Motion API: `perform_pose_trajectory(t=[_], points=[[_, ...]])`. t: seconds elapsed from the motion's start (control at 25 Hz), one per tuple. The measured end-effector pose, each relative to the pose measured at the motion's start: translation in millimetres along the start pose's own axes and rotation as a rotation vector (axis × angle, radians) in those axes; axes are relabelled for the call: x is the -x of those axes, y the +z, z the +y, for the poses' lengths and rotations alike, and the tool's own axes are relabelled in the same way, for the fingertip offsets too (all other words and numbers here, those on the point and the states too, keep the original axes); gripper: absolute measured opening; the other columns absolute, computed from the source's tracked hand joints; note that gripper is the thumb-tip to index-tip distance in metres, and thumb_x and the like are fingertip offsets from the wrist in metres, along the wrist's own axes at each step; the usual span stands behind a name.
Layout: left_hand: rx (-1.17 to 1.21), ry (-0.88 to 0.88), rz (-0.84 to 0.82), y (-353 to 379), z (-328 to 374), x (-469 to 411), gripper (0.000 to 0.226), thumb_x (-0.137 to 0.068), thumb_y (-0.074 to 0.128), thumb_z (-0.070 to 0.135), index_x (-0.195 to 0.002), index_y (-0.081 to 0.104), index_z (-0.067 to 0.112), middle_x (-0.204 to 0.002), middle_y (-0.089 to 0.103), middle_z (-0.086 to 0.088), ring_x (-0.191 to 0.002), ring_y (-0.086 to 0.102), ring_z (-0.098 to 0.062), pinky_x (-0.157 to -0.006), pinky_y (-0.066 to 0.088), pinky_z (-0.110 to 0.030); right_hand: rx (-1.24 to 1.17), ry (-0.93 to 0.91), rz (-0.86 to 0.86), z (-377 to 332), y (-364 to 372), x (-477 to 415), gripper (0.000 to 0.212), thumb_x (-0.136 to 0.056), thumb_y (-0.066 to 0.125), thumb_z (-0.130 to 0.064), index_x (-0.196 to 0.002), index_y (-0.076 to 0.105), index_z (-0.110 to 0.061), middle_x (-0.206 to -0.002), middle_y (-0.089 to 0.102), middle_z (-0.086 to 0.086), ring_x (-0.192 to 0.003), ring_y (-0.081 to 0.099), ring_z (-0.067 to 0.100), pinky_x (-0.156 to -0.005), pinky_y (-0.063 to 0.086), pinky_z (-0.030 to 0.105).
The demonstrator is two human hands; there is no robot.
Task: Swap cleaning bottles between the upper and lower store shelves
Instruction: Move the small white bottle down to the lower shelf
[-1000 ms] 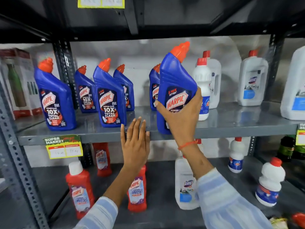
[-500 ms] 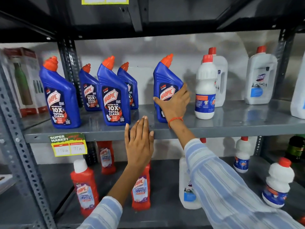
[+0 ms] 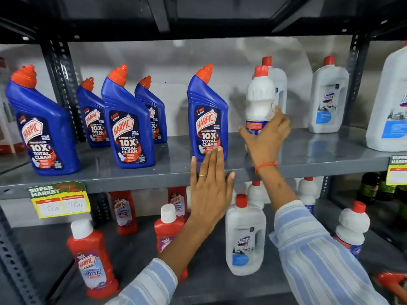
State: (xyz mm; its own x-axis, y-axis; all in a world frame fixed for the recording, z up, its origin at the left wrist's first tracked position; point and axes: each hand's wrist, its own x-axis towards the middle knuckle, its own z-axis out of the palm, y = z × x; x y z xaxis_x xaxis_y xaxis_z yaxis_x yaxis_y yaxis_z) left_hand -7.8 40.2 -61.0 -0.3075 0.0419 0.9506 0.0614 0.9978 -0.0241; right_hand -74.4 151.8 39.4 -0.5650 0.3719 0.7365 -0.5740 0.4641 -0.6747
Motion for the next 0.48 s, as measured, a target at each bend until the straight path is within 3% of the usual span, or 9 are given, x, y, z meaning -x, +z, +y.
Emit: perform_pose_trajectory(t=[0.12,0.24,0.36,0.48], points=[[-0.006,-0.005,-0.035,13,34,-8,0.056,-0.101,0.025,0.04,-0.144,0.029,0.005,-0.146,0.042,-0.01,-0.136,0.037,-0.021,-0.117,0.004,-0.04,-0.029,0.117,-0.273,40,-11,-27,0.093,-0.049,0.087,-0.027,-0.125,0.039,-0.002,-0.121,0.055,0.024,-0.112,0.052,0.038,-0.098,0.044,0.05],[-0.047,-0.051,-0.045,23,60,-10,0.058,-0.098,0.029,0.041,-0.144,0.03,0.005,-0.147,0.041,-0.011,-0.136,0.036,-0.022,-0.117,0.002,-0.042,-0.017,0.131,-0.496,50,-21,-41,0.071,-0.057,0.086,-0.024,-0.113,0.048,-0.002,-0.114,0.064,0.018,-0.103,0.061,0.033,-0.087,0.048,0.034],[-0.084,-0.105,-0.046,30,84,-14,0.059,-0.099,0.028,0.042,-0.144,0.032,0.004,-0.146,0.041,-0.013,-0.135,0.038,-0.024,-0.117,0.004,-0.044,-0.023,0.088,-0.551,56,-28,-46,0.068,-0.058,0.085,-0.036,-0.11,0.053,-0.005,-0.114,0.065,0.016,-0.101,0.061,0.03,-0.081,0.047,0.03],[-0.101,-0.141,-0.036,35,97,-12,0.058,-0.1,0.028,0.04,-0.143,0.03,0.003,-0.145,0.042,-0.015,-0.134,0.038,-0.025,-0.117,0.007,-0.045,-0.03,0.057,-0.493,62,-41,-41,0.078,-0.052,0.083,-0.051,-0.108,0.052,-0.007,-0.11,0.063,0.017,-0.1,0.06,0.031,-0.086,0.052,0.043]])
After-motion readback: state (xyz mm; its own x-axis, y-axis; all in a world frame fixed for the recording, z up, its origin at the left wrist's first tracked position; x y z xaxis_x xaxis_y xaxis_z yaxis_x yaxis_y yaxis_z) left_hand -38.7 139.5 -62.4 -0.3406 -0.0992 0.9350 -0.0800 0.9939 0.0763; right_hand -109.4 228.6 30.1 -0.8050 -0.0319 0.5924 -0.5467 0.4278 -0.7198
